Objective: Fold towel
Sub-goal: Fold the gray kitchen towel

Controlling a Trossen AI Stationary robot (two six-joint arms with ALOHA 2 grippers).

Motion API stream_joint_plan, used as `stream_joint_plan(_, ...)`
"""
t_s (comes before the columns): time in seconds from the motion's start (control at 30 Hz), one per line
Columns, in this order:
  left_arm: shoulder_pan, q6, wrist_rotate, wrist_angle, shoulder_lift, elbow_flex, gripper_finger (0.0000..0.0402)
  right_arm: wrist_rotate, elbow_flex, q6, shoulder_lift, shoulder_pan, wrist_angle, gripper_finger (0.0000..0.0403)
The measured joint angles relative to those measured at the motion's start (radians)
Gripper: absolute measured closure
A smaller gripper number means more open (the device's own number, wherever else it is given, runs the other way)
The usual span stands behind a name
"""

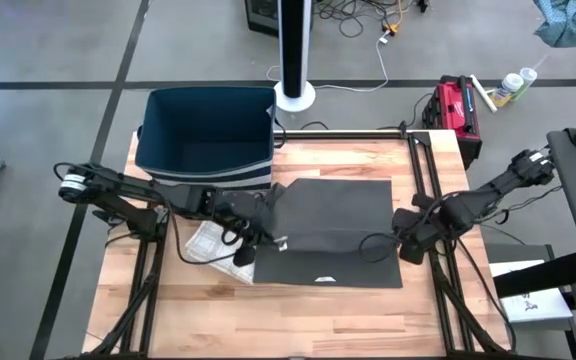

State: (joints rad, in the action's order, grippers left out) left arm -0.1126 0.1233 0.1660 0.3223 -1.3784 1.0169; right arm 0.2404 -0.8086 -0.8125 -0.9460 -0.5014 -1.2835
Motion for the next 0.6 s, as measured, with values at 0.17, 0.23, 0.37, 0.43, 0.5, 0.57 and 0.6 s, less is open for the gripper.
stream_joint_plan(0.17,-0.036,0.021,0.028,-0.069,-0.044,-0.034,0.0401,-0.030,0.025,-0.051,-0.058,-0.038,0.040,0.0403)
stream_joint_plan(0.23,-0.047,0.021,0.028,-0.090,-0.074,-0.034,0.0401,-0.040,0.027,-0.053,-0.091,-0.055,0.074,0.0403)
stream_joint_plan(0.37,-0.068,0.024,0.028,-0.129,-0.125,-0.034,0.0401,-0.062,0.027,-0.053,-0.169,-0.088,0.155,0.0403)
stream_joint_plan(0.43,-0.073,0.020,0.028,-0.132,-0.143,-0.032,0.0401,-0.089,0.027,-0.053,-0.216,-0.102,0.188,0.0403)
stream_joint_plan(0.5,-0.075,0.020,0.028,-0.138,-0.155,-0.032,0.0401,-0.124,0.027,-0.061,-0.264,-0.116,0.207,0.0403)
stream_joint_plan(0.57,-0.078,0.021,0.029,-0.137,-0.160,-0.031,0.0401,-0.151,0.027,-0.082,-0.311,-0.130,0.208,0.0403)
stream_joint_plan(0.6,-0.080,0.024,0.029,-0.138,-0.164,-0.031,0.0401,-0.166,0.027,-0.091,-0.333,-0.137,0.207,0.0403)
